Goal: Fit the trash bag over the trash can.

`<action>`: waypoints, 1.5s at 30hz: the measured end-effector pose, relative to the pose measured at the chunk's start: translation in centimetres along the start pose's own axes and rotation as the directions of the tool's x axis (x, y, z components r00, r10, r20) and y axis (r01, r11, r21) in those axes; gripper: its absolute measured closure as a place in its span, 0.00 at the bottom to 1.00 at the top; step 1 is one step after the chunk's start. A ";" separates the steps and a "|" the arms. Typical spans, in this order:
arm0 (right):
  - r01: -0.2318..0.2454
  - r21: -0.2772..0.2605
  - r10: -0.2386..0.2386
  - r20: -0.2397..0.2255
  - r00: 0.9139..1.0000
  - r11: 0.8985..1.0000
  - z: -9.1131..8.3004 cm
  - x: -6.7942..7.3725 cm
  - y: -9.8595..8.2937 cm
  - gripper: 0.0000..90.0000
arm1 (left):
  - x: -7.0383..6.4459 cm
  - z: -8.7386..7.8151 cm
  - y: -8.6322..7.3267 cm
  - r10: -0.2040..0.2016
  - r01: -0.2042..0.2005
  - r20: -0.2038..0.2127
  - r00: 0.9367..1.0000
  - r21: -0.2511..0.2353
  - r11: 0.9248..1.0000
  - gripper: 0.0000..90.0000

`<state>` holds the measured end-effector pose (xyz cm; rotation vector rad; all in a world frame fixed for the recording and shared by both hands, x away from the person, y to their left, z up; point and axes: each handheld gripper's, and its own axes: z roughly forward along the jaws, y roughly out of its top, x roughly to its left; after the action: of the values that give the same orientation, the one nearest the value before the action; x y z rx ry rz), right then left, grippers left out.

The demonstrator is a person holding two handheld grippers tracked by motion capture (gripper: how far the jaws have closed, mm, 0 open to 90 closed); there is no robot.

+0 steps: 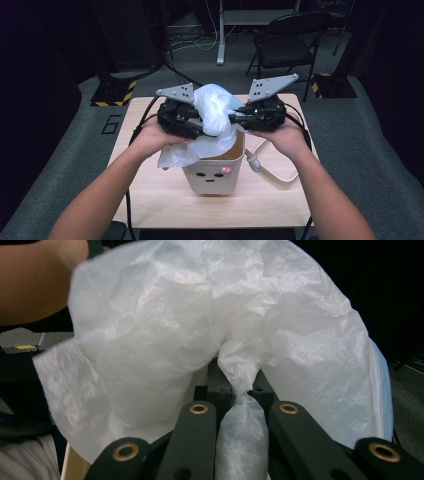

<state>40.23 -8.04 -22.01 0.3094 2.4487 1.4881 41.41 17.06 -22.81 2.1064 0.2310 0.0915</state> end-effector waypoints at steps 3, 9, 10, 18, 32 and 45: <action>0.003 0.015 -0.003 0.003 1.000 1.000 0.1 0.1 -0.1 0.95 | -0.1 -1.1 -0.3 0.008 -0.008 -0.029 1.000 -0.011 1.000 0.49; 0.001 0.023 -0.001 0.004 1.000 1.000 0.3 -0.1 -0.3 0.95 | 0.1 -3.3 -1.0 -0.012 0.009 -0.060 0.998 -0.049 0.999 0.40; -0.002 0.024 0.002 0.005 1.000 1.000 0.4 -0.2 -0.4 0.95 | 0.1 -3.6 -1.1 -0.014 0.011 -0.062 0.998 -0.053 0.999 0.39; -0.017 0.021 0.017 0.014 1.000 1.000 0.1 -0.5 -0.8 0.95 | 0.0 -5.6 -1.6 -0.013 0.005 -0.085 0.996 -0.096 0.995 0.38; -0.016 0.017 0.015 0.012 1.000 1.000 0.1 -0.4 -1.0 0.95 | 1.8 -6.5 -4.0 -0.093 0.079 -0.202 0.975 -0.074 0.994 0.35; -0.019 0.021 0.019 -0.002 1.000 1.000 0.8 -0.3 -1.2 0.95 | 3.5 -4.6 -6.5 -0.183 0.171 -0.224 0.957 -0.069 0.983 0.52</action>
<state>40.69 -7.99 -23.41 0.3358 2.4719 1.4716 43.31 24.88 -26.03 2.0152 0.5502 0.2325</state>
